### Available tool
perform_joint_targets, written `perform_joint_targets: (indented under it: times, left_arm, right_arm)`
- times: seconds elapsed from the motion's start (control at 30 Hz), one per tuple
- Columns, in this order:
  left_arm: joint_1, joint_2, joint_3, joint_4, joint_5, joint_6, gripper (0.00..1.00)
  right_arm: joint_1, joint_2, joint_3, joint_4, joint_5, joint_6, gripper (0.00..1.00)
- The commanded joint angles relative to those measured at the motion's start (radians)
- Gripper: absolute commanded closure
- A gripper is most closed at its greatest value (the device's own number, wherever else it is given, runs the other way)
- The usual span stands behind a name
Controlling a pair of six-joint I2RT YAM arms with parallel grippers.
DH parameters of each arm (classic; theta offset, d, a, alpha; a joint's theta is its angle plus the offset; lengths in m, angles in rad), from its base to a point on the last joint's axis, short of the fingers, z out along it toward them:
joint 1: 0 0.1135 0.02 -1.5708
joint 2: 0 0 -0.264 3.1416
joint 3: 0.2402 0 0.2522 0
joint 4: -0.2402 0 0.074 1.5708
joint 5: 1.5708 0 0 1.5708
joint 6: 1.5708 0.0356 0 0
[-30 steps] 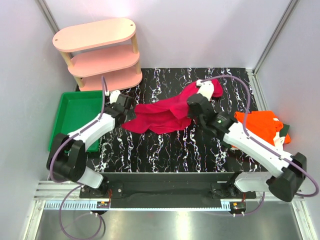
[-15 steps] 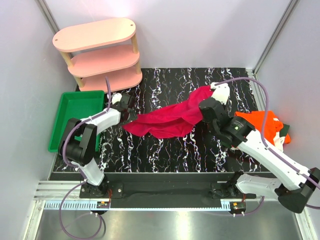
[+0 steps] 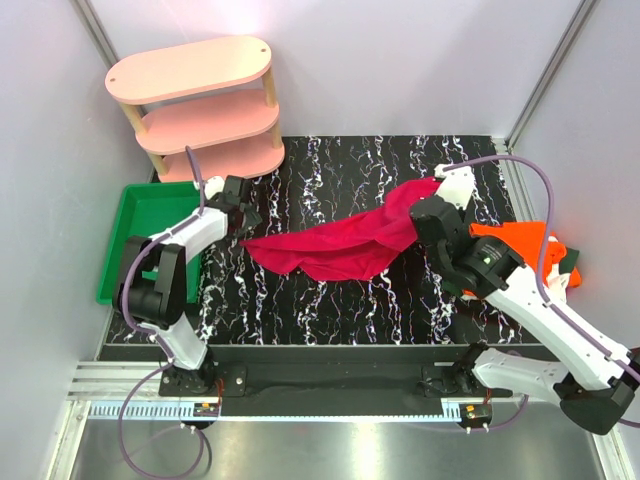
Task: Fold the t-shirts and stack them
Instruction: Flatten out the tshirt
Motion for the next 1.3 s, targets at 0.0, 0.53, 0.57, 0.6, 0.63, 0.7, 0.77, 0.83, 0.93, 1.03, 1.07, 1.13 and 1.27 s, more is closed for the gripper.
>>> perform_joint_targets:
  times: [0.0, 0.53, 0.57, 0.6, 0.63, 0.7, 0.77, 0.83, 0.93, 1.03, 1.07, 1.13, 1.27]
  left_arm:
    - [-0.001, 0.035, 0.058, 0.031, 0.022, -0.021, 0.11]
    - [0.002, 0.058, -0.030, 0.106, 0.166, -0.129, 0.22]
    - [0.002, 0.052, -0.040, 0.119, 0.183, -0.145, 0.24]
    - [-0.001, 0.049, -0.060, 0.131, 0.200, -0.156, 0.27]
    - [-0.004, 0.049, -0.070, 0.143, 0.228, -0.167, 0.29]
    - [-0.024, 0.040, -0.085, 0.151, 0.236, -0.190, 0.31]
    - [-0.044, 0.025, -0.100, 0.163, 0.230, -0.199, 0.32]
    - [-0.068, 0.003, -0.106, 0.162, 0.216, -0.199, 0.33]
    - [-0.087, -0.025, -0.111, 0.159, 0.216, -0.201, 0.33]
    - [-0.093, -0.052, -0.111, 0.134, 0.197, -0.199, 0.32]
    - [-0.093, -0.063, -0.102, 0.123, 0.191, -0.198, 0.32]
    - [-0.093, -0.081, -0.090, 0.085, 0.167, -0.184, 0.31]
    - [-0.093, -0.095, -0.074, 0.028, 0.133, -0.172, 0.31]
  right_arm:
    - [-0.010, -0.059, 0.038, -0.023, 0.054, -0.004, 1.00]
    - [-0.010, -0.068, 0.012, -0.069, 0.043, 0.039, 1.00]
    - [-0.010, -0.067, 0.010, -0.067, 0.037, 0.040, 1.00]
    - [-0.011, -0.062, 0.006, -0.061, 0.036, 0.039, 1.00]
    - [-0.013, -0.059, 0.006, -0.060, 0.034, 0.042, 1.00]
    - [-0.013, -0.051, 0.007, -0.052, 0.027, 0.040, 1.00]
    - [-0.011, -0.045, 0.007, -0.046, 0.025, 0.039, 1.00]
    - [-0.011, -0.044, 0.003, -0.038, 0.020, 0.039, 1.00]
    - [-0.011, -0.042, -0.007, -0.032, 0.014, 0.040, 1.00]
    - [-0.013, -0.038, -0.014, -0.023, 0.004, 0.048, 1.00]
    - [-0.013, -0.036, -0.017, -0.021, 0.001, 0.048, 1.00]
    - [-0.011, -0.035, -0.019, -0.017, -0.001, 0.050, 1.00]
    - [-0.013, -0.028, -0.031, 0.003, -0.012, 0.043, 1.00]
